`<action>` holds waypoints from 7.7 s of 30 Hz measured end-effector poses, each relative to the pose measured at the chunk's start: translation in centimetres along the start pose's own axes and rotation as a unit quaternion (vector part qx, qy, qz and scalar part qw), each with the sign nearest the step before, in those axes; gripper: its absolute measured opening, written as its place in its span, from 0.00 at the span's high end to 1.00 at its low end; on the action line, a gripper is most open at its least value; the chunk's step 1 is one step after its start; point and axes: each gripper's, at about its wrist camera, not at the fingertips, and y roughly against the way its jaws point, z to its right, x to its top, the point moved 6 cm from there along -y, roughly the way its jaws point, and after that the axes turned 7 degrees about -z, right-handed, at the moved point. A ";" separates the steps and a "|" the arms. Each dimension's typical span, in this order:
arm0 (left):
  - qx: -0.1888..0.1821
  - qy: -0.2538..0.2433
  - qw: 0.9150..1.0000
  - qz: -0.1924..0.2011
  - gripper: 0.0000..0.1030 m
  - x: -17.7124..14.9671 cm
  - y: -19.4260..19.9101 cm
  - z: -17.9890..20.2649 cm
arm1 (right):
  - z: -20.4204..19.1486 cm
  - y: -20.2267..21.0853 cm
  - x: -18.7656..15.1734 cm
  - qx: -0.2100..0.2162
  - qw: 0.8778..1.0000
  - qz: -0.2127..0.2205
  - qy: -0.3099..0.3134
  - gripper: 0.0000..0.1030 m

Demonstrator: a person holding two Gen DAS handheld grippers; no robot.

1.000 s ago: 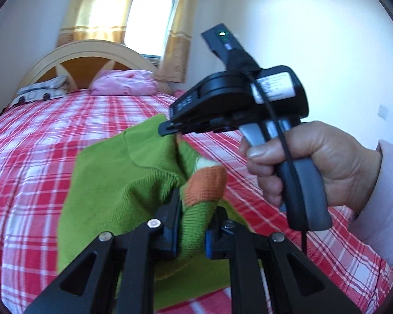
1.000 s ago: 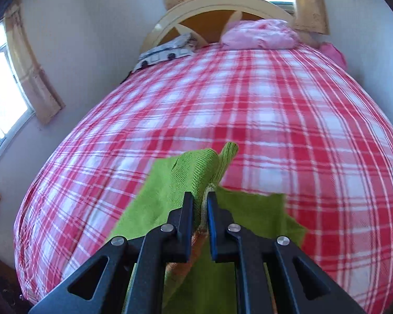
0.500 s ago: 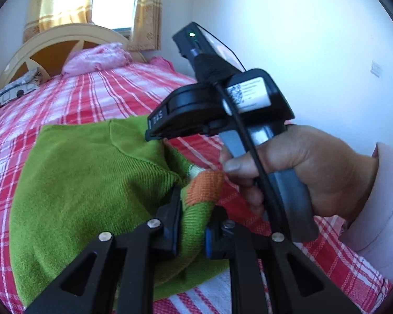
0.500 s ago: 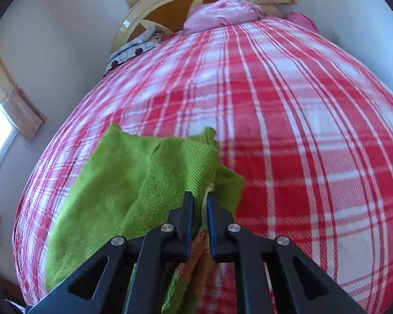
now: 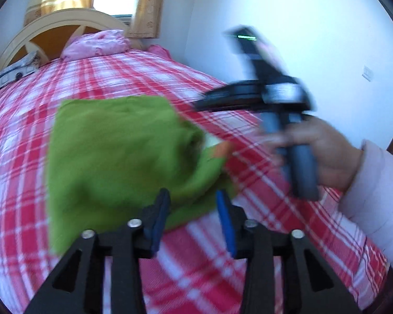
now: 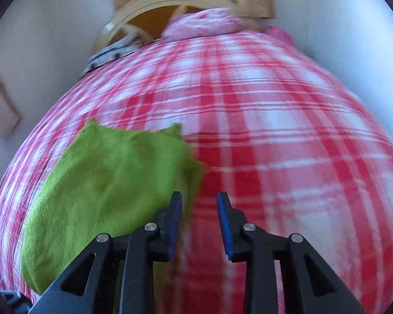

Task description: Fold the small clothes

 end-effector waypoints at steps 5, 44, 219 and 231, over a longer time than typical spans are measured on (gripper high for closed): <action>0.035 0.048 0.998 0.020 0.42 -1.6 2.5 -4.0 | -1.6 6.8 -4.3 0.058 0.997 0.045 0.002 0.72; 0.214 0.050 0.975 -0.019 0.20 -2.9 3.8 -10.4 | -4.0 10.2 -14.2 -0.046 0.997 0.015 0.055 0.95; -0.082 -0.126 0.988 -0.038 0.64 4.0 -5.1 21.3 | 9.7 27.7 -23.6 -0.093 0.962 0.170 -0.193 0.70; -0.060 -0.129 0.987 -0.079 0.63 3.0 -10.5 24.0 | 16.0 24.0 -26.2 -0.096 0.957 0.150 -0.231 0.70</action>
